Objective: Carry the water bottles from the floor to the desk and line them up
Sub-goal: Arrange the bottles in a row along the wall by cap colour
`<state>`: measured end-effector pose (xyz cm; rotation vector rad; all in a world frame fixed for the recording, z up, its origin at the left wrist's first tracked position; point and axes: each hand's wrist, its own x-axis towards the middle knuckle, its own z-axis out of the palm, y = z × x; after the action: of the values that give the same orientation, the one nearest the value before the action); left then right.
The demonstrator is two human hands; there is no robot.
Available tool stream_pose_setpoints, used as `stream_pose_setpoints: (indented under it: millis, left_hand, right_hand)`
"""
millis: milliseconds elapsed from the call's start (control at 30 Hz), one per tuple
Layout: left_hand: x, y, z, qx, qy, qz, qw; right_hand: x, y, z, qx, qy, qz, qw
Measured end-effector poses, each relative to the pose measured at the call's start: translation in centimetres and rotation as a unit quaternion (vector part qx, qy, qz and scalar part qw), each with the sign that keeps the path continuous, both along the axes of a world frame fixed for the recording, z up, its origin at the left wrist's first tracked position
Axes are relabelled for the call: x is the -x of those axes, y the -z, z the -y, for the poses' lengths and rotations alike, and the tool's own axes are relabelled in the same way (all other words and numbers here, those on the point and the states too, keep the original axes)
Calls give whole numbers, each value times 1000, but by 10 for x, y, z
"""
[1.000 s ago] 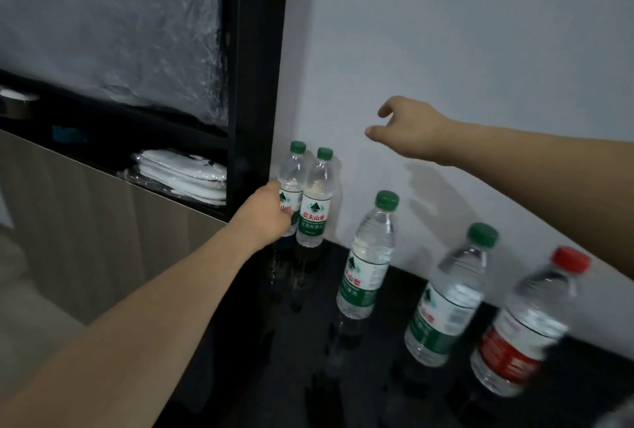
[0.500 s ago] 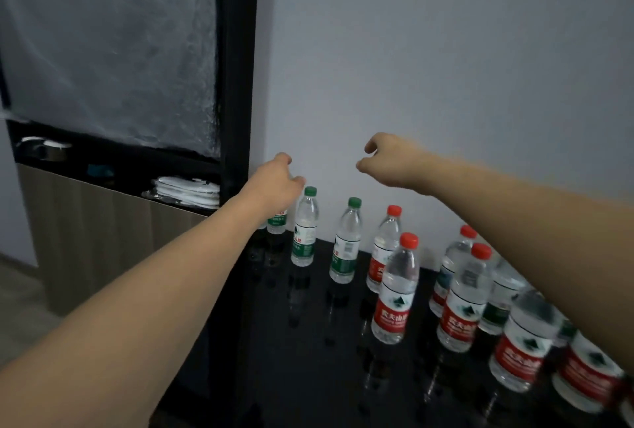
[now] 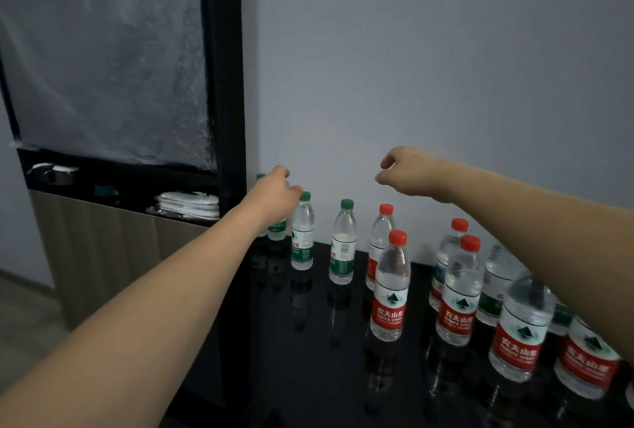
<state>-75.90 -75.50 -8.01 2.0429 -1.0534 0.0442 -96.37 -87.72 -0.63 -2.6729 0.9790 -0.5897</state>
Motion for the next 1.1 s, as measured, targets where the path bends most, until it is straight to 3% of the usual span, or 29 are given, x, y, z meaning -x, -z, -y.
stream_pose_setpoints:
  millis: [133, 367, 567, 867, 967, 1100]
  left_hand:
    - [-41, 18, 27, -7, -14, -21, 1000]
    - [-113, 44, 106, -8, -3, -52, 999]
    - [-145, 67, 162, 14, 44, -42, 998]
    - [-163, 96, 186, 25, 92, -32, 995]
    - [-169, 99, 187, 39, 68, -13, 997]
    - [-171, 96, 195, 31, 21, 35, 999]
  right_hand:
    - [-49, 20, 31, -12, -20, -58, 998]
    - [-146, 48, 106, 45, 3, -179, 983]
    - [-195, 84, 145, -22, 26, -284, 958]
    - [-216, 102, 170, -25, 13, -249, 968]
    - [-218, 103, 180, -63, -15, -207, 976]
    - [-225, 106, 189, -26, -44, -162, 985]
